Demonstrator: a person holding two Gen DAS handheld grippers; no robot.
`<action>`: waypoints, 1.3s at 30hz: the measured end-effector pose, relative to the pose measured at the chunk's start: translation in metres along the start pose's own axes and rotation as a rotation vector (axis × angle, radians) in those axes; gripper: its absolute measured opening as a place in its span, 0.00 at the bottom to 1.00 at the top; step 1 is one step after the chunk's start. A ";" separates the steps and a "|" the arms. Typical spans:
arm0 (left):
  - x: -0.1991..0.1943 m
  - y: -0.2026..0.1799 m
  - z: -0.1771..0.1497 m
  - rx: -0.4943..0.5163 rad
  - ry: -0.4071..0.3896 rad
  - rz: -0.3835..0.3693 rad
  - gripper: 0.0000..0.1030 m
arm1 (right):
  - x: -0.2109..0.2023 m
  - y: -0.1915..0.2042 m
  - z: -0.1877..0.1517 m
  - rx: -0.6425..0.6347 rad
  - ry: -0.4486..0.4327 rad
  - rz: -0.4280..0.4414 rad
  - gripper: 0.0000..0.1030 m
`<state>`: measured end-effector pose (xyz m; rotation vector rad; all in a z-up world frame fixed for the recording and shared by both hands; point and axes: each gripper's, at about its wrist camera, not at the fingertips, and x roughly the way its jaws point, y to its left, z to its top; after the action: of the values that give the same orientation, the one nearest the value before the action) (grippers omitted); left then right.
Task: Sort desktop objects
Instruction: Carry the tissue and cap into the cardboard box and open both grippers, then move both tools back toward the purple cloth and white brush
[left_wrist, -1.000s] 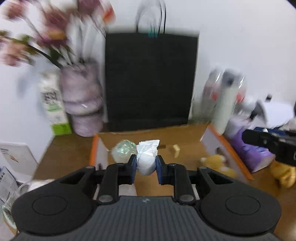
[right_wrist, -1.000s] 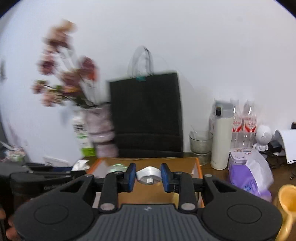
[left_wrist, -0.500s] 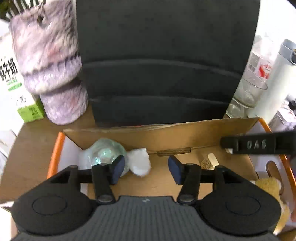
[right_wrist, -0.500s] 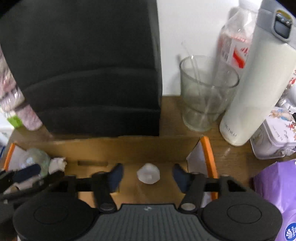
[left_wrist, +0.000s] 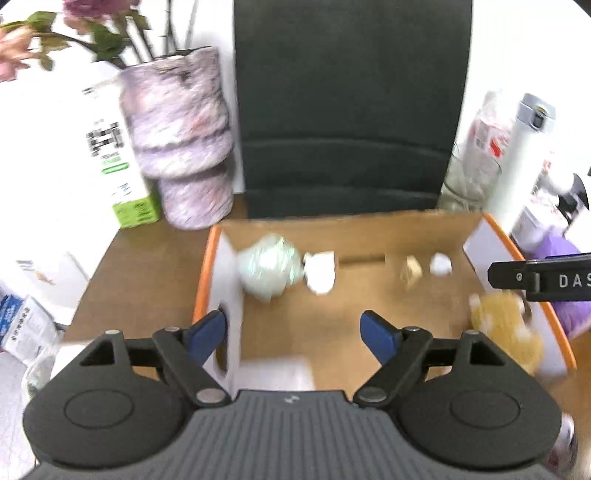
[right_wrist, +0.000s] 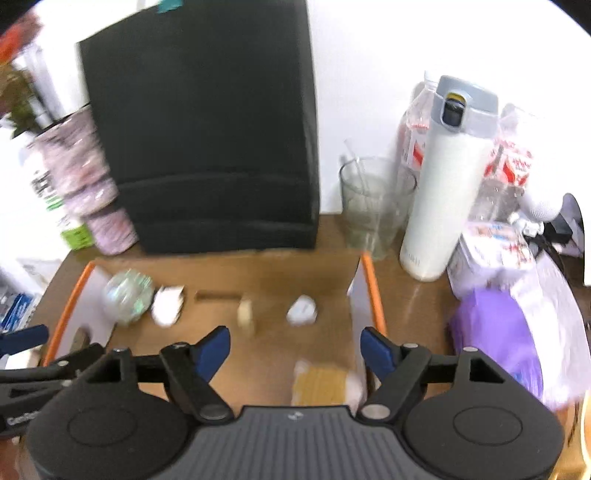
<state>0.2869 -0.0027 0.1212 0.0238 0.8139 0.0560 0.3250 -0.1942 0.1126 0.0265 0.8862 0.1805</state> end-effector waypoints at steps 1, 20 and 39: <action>-0.012 0.002 -0.012 -0.019 -0.019 -0.014 0.83 | -0.008 0.002 -0.013 0.003 -0.010 0.014 0.77; -0.168 -0.001 -0.277 -0.019 -0.261 -0.021 1.00 | -0.161 0.013 -0.302 -0.080 -0.278 0.058 0.88; -0.197 0.002 -0.359 -0.034 -0.251 -0.080 1.00 | -0.190 0.024 -0.406 -0.074 -0.275 0.020 0.91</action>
<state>-0.1092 -0.0121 0.0183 -0.0332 0.5617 -0.0089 -0.1094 -0.2234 0.0044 -0.0085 0.6048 0.2225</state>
